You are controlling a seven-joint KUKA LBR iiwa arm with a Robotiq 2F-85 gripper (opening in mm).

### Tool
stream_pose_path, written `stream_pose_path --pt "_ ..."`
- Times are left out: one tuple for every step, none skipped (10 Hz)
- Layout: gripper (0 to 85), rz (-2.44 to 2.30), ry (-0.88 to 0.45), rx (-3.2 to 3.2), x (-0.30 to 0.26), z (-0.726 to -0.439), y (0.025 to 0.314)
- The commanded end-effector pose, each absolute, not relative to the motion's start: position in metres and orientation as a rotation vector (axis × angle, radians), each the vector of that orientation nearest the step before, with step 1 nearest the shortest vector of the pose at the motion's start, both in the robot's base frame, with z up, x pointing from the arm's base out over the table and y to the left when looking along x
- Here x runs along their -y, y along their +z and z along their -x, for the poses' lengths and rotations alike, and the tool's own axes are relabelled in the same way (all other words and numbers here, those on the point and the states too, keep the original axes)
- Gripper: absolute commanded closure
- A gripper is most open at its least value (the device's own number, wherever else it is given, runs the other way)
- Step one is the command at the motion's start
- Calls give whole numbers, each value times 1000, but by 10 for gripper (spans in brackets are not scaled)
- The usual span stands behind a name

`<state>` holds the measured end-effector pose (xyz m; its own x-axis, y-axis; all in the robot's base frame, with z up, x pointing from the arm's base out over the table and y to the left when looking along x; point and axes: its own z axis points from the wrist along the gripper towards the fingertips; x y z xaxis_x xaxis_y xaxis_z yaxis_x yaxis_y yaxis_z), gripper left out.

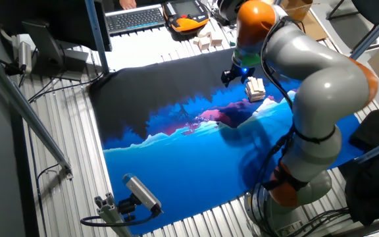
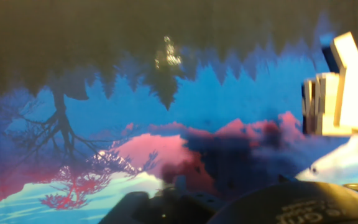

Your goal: Play Jenga

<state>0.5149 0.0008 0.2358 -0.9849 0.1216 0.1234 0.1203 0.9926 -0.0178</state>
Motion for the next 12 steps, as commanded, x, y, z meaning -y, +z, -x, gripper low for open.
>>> stream_pose_path --pt "850 219 9 2975 -1 -515 236" --pt "850 219 9 2975 -1 -515 236" --pt "850 219 10 2977 -1 -515 236" --pt "850 219 10 2977 -1 -515 236" --pt "850 219 10 2977 -1 -515 236" --pt "850 217 10 2978 -1 -515 236" --pt "850 217 10 2980 -1 -515 236" --pt "850 219 10 2981 -1 -514 236" --pt "850 219 10 2983 -1 -514 236" --pt "850 219 11 2984 -1 -514 236" --pt "850 213 11 2987 -1 -514 236" --pt "850 206 12 2988 -1 -514 236"
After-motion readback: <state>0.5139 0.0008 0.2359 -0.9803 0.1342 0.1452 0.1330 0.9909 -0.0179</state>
